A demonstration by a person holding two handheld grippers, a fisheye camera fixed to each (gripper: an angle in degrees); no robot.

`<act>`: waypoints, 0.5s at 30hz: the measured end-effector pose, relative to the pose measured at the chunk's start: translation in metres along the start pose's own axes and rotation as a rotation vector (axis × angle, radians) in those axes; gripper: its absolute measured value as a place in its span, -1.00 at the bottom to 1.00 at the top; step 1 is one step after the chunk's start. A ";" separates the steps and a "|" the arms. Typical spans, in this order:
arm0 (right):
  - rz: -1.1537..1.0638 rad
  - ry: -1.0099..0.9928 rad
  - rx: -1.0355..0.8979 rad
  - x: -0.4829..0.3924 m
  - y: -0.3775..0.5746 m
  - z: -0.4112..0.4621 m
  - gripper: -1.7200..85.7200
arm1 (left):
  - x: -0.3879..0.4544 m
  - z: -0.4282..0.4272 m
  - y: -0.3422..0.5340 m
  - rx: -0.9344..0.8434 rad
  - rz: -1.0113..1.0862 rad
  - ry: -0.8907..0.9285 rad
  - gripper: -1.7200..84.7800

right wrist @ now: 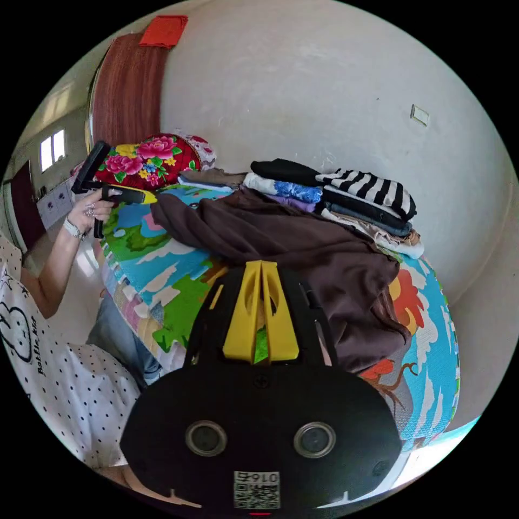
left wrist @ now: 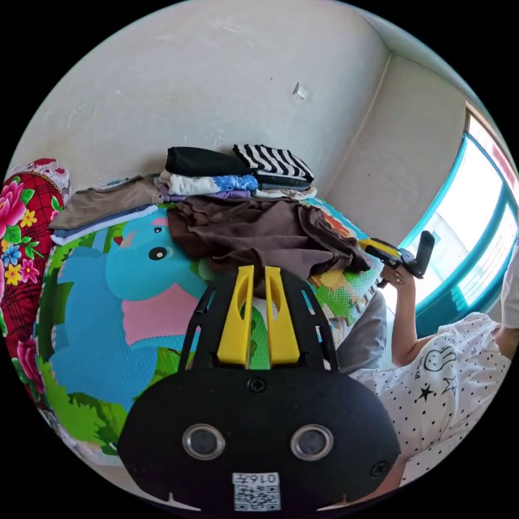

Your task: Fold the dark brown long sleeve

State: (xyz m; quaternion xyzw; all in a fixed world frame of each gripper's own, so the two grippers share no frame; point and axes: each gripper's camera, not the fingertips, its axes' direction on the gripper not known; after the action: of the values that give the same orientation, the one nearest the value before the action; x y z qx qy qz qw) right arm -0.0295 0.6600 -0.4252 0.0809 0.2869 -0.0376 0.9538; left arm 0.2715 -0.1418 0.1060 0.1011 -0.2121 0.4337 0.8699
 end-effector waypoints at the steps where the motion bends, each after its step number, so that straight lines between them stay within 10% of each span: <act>1: 0.002 -0.026 0.074 0.005 -0.005 -0.022 -0.97 | 0.002 -0.007 0.002 0.001 0.012 0.012 -0.94; 15: -0.386 0.011 -0.229 -0.055 -0.030 0.049 -0.70 | 0.013 0.030 0.102 -0.300 -0.092 0.014 -0.81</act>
State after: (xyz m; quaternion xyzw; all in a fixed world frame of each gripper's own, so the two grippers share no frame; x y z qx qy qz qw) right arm -0.0522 0.6229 -0.3584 -0.0841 0.3046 -0.1863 0.9303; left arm 0.1886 -0.0815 0.1380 -0.0233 -0.2636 0.3577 0.8955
